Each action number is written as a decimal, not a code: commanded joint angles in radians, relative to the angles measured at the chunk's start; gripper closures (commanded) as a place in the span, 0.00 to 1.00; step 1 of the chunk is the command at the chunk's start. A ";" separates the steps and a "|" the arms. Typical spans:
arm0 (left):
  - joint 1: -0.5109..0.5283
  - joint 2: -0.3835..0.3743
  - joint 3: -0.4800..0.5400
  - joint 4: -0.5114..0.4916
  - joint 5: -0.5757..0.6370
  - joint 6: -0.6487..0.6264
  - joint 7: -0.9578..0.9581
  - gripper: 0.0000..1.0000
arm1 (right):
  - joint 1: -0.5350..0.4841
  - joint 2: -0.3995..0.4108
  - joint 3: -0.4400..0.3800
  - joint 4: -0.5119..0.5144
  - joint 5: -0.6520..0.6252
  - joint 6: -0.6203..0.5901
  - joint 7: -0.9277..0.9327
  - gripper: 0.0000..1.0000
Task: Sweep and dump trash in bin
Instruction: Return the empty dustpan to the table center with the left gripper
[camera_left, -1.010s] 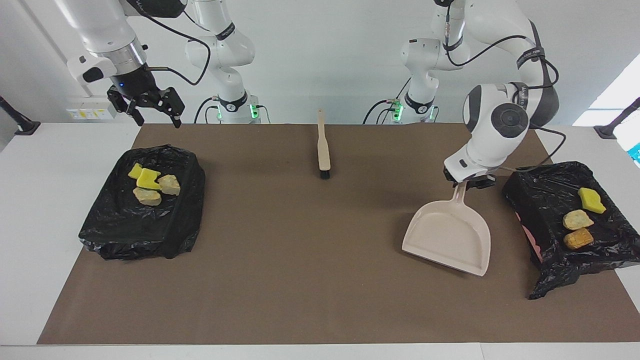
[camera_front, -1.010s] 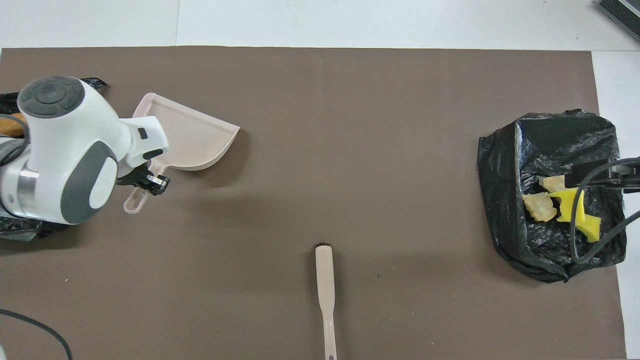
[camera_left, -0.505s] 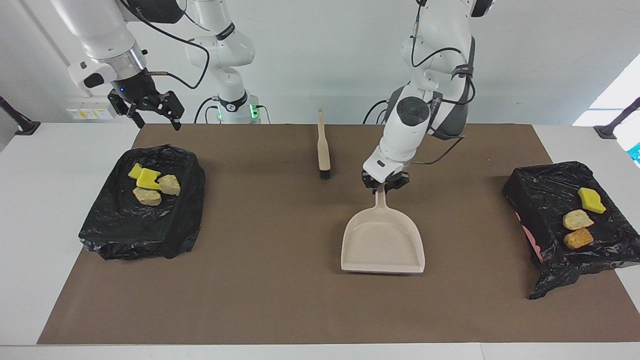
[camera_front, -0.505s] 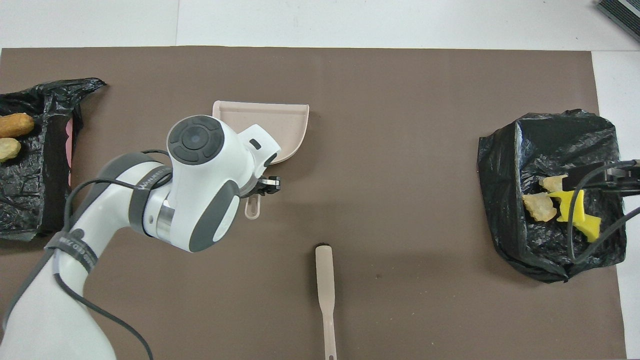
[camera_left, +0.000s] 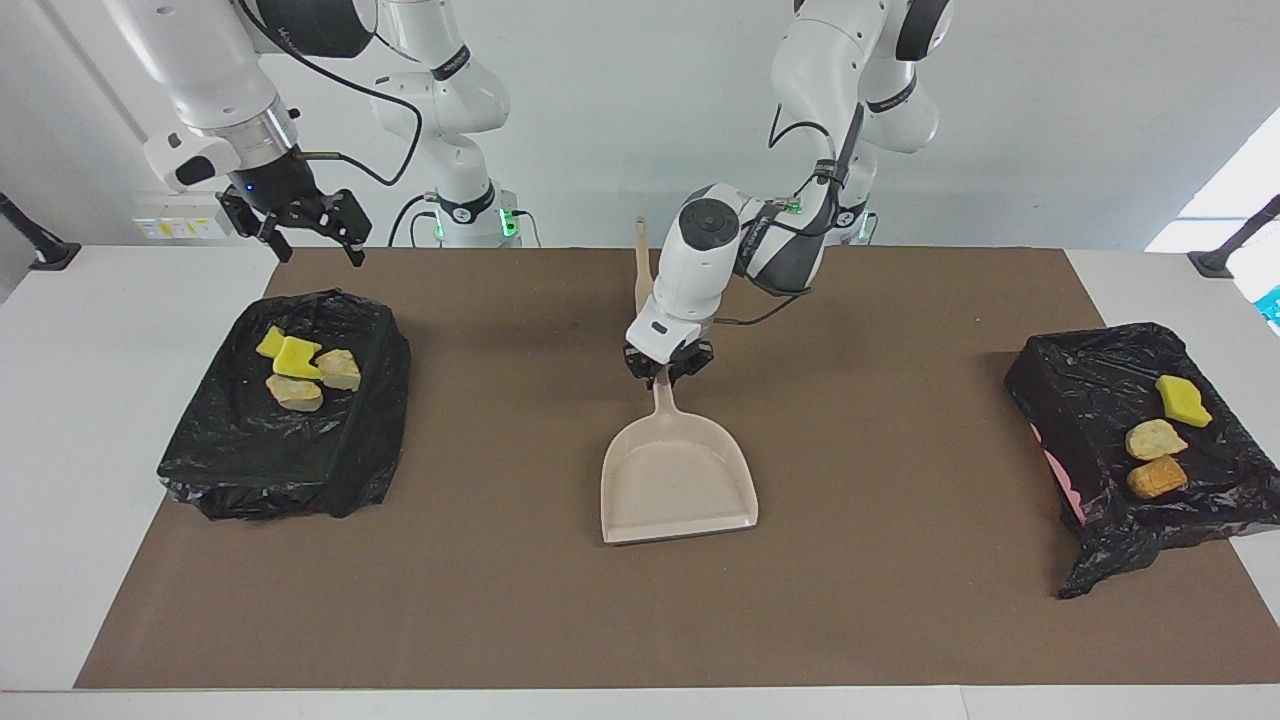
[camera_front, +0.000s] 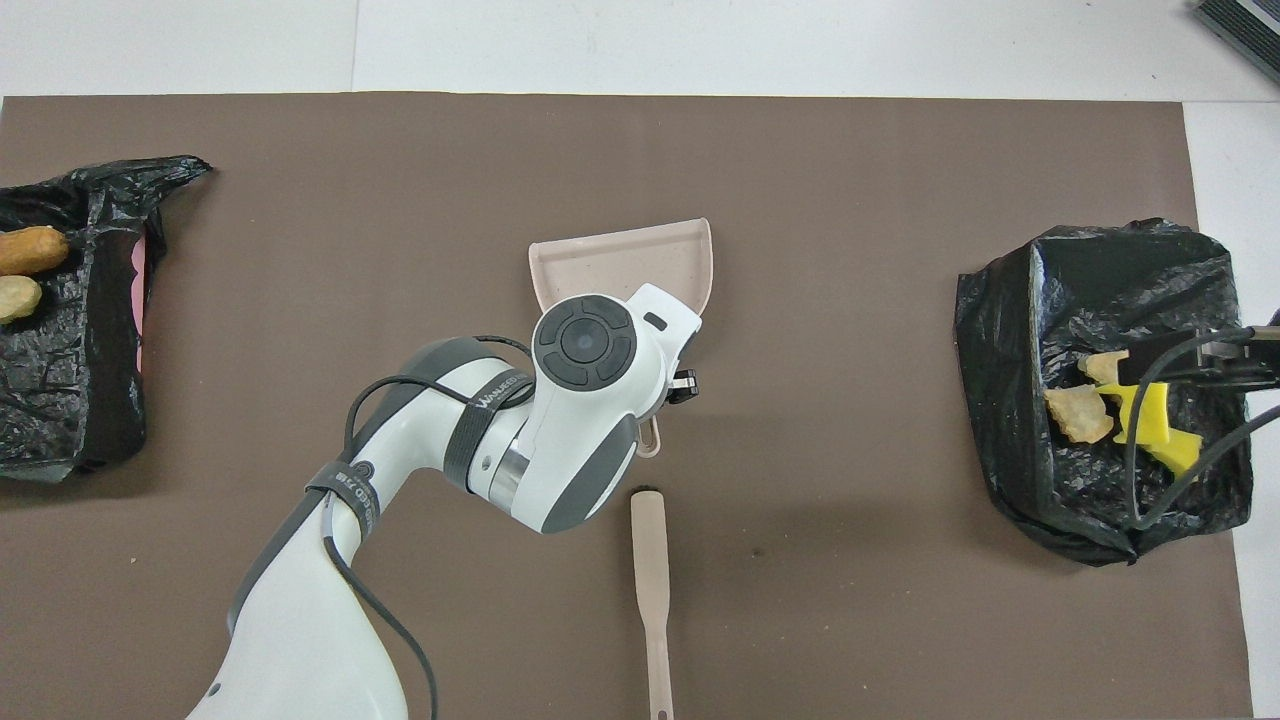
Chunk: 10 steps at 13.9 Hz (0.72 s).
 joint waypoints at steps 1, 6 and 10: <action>0.005 -0.001 0.032 0.034 0.000 -0.018 -0.014 0.00 | -0.008 -0.024 0.007 -0.032 -0.032 0.032 -0.047 0.00; 0.139 -0.100 0.039 0.039 0.003 -0.116 0.082 0.00 | -0.017 -0.019 0.008 -0.018 -0.044 0.042 -0.041 0.00; 0.305 -0.185 0.037 0.040 0.003 -0.206 0.315 0.00 | -0.016 -0.025 0.010 -0.006 -0.037 0.031 -0.043 0.00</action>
